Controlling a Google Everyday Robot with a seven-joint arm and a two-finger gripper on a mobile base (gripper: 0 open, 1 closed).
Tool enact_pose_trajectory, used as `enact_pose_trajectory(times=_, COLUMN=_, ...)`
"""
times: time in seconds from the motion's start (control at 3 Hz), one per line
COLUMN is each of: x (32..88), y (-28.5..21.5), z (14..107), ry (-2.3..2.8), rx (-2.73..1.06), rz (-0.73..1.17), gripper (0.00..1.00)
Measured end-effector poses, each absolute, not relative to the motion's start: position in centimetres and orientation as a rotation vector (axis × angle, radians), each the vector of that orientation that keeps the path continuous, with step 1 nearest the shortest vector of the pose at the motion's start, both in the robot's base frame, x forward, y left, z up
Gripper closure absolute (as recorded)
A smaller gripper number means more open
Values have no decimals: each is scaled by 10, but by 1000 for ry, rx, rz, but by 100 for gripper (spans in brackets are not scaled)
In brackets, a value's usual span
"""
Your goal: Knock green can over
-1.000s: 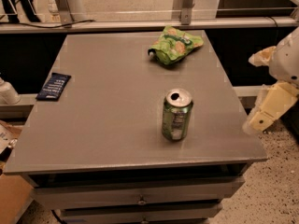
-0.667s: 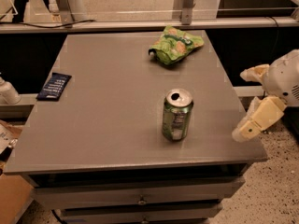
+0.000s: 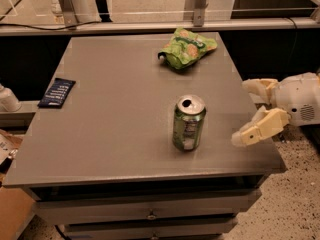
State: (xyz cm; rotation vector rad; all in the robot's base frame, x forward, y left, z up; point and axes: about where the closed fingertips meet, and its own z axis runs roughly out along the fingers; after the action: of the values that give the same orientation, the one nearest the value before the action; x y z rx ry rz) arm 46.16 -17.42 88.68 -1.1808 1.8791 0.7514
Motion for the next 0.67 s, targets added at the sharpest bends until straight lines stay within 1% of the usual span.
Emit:
enact_pose_trajectory(times=0.33, x=462, y=-166, z=896, ry=1844, rx=-1156, rz=790, gripper=0)
enact_pose_trajectory(times=0.67, x=462, y=-166, z=895, ry=1846, rx=-1160, rz=787, gripper=0)
